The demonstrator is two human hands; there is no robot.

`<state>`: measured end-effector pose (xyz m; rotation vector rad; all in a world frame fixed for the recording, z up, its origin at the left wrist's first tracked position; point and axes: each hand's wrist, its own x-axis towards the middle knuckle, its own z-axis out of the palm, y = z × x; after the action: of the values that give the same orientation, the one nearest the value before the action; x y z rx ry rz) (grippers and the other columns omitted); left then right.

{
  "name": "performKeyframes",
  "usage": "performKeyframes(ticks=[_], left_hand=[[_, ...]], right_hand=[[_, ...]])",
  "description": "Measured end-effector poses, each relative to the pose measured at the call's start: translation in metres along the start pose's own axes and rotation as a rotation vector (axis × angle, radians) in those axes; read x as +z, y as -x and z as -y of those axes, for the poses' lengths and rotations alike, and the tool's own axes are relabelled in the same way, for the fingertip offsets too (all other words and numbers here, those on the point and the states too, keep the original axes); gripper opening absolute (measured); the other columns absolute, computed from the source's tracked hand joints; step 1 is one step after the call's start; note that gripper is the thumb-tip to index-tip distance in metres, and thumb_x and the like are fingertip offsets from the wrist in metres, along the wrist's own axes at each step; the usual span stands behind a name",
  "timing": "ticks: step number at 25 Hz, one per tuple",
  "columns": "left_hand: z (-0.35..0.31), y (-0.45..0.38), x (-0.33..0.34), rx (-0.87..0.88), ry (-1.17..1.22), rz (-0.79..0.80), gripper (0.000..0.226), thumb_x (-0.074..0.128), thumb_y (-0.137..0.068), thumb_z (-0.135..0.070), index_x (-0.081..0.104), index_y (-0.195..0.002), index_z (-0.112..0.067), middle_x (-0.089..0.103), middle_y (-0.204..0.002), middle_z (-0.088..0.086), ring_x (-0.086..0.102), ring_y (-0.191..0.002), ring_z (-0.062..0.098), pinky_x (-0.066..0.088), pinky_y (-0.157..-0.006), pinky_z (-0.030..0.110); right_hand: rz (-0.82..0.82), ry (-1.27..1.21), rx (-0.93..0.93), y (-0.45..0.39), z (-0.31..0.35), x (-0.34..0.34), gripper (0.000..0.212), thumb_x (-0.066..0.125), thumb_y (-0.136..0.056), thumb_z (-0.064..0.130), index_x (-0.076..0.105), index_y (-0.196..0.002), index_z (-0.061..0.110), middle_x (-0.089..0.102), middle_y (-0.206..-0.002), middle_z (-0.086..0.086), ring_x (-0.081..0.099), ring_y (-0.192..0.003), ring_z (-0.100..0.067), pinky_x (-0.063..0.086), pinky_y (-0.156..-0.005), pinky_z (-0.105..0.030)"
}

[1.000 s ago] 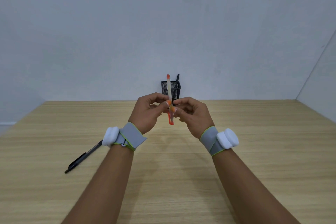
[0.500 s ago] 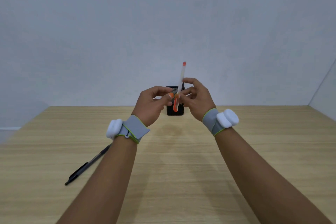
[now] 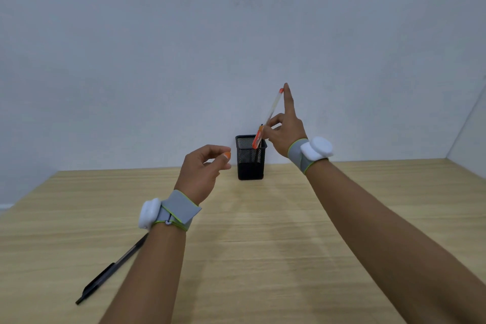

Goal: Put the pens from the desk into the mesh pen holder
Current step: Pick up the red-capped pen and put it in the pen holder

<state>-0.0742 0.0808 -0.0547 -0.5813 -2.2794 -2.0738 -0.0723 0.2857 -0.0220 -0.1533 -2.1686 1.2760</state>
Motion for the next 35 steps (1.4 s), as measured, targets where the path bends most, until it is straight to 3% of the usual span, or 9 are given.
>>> performKeyframes(ticks=[2,8,15,20,24,26,29,32,35], left_hand=[[0.007,-0.001,0.0,-0.006,-0.01,0.001,0.014,0.061,-0.088,-0.018,0.07,-0.098,-0.015,0.07,-0.107,0.005,0.072,-0.086,0.015,0.048,-0.072,0.025],[0.013,-0.009,-0.002,-0.014,-0.016,-0.004,0.014,0.061,-0.087,-0.018,0.07,-0.098,-0.015,0.07,-0.105,0.003,0.072,-0.086,0.014,0.048,-0.073,0.026],[0.016,-0.017,-0.01,0.0,-0.025,-0.022,0.013,0.061,-0.087,-0.017,0.07,-0.096,-0.015,0.07,-0.103,0.001,0.072,-0.085,0.015,0.049,-0.076,0.028],[0.017,-0.019,-0.011,0.01,-0.042,-0.027,0.012,0.061,-0.087,-0.018,0.07,-0.094,-0.016,0.07,-0.101,0.0,0.072,-0.083,0.013,0.049,-0.08,0.033],[0.02,-0.02,-0.014,0.004,-0.038,-0.04,0.011,0.061,-0.087,-0.017,0.07,-0.093,-0.015,0.07,-0.098,-0.001,0.072,-0.083,0.015,0.049,-0.075,0.03],[0.021,-0.02,-0.015,0.005,-0.042,-0.046,0.009,0.061,-0.087,-0.017,0.07,-0.09,-0.017,0.07,-0.097,-0.002,0.072,-0.082,0.014,0.048,-0.074,0.029],[0.022,-0.019,-0.014,0.005,-0.052,-0.035,0.008,0.062,-0.087,-0.017,0.07,-0.087,-0.019,0.069,-0.094,-0.003,0.072,-0.082,0.015,0.048,-0.076,0.031],[0.023,-0.02,-0.015,0.0,-0.054,-0.029,0.008,0.062,-0.087,-0.017,0.07,-0.086,-0.02,0.069,-0.09,-0.003,0.072,-0.081,0.016,0.048,-0.077,0.032],[0.025,-0.021,-0.018,-0.006,-0.055,-0.042,0.009,0.061,-0.087,-0.015,0.07,-0.087,-0.019,0.069,-0.09,-0.002,0.071,-0.081,0.017,0.048,-0.076,0.032]], right_hand=[[0.007,0.041,0.003,-0.006,-0.003,0.002,0.107,0.064,-0.077,0.007,-0.008,-0.145,0.049,0.069,-0.077,-0.004,0.071,-0.071,-0.025,0.049,-0.058,-0.011],[-0.025,0.08,0.032,-0.017,-0.014,0.007,0.103,0.064,-0.076,0.007,0.001,-0.144,0.051,0.071,-0.078,-0.005,0.07,-0.071,-0.022,0.044,-0.053,-0.009],[-0.145,0.0,0.05,-0.028,-0.021,0.013,0.096,0.065,-0.076,0.008,0.01,-0.143,0.051,0.07,-0.079,-0.008,0.069,-0.076,-0.02,0.045,-0.066,-0.015],[-0.119,0.052,0.03,-0.03,-0.022,0.017,0.09,0.062,-0.078,0.006,0.017,-0.142,0.051,0.068,-0.077,-0.002,0.069,-0.07,-0.021,0.042,-0.053,-0.007],[-0.092,0.109,0.035,-0.028,-0.031,0.022,0.082,0.062,-0.077,0.007,0.026,-0.139,0.048,0.068,-0.069,0.001,0.065,-0.07,-0.014,0.049,-0.07,-0.02],[-0.069,0.132,0.033,-0.026,-0.036,0.023,0.076,0.062,-0.077,0.007,0.034,-0.138,0.043,0.066,-0.065,0.004,0.062,-0.066,-0.004,0.05,-0.074,-0.019],[-0.043,0.164,0.026,-0.024,-0.041,0.023,0.067,0.062,-0.077,0.008,0.042,-0.133,0.039,0.064,-0.062,0.01,0.059,-0.06,0.008,0.044,-0.063,-0.005],[-0.05,0.201,0.034,-0.024,-0.046,0.024,0.05,0.061,-0.079,0.01,0.054,-0.122,0.035,0.067,-0.069,0.005,0.062,-0.07,-0.008,0.051,-0.071,-0.023],[-0.047,0.229,0.058,-0.025,-0.049,0.027,0.023,0.06,-0.083,0.015,0.065,-0.102,0.027,0.065,-0.068,0.005,0.061,-0.073,-0.017,0.048,-0.069,-0.025]])
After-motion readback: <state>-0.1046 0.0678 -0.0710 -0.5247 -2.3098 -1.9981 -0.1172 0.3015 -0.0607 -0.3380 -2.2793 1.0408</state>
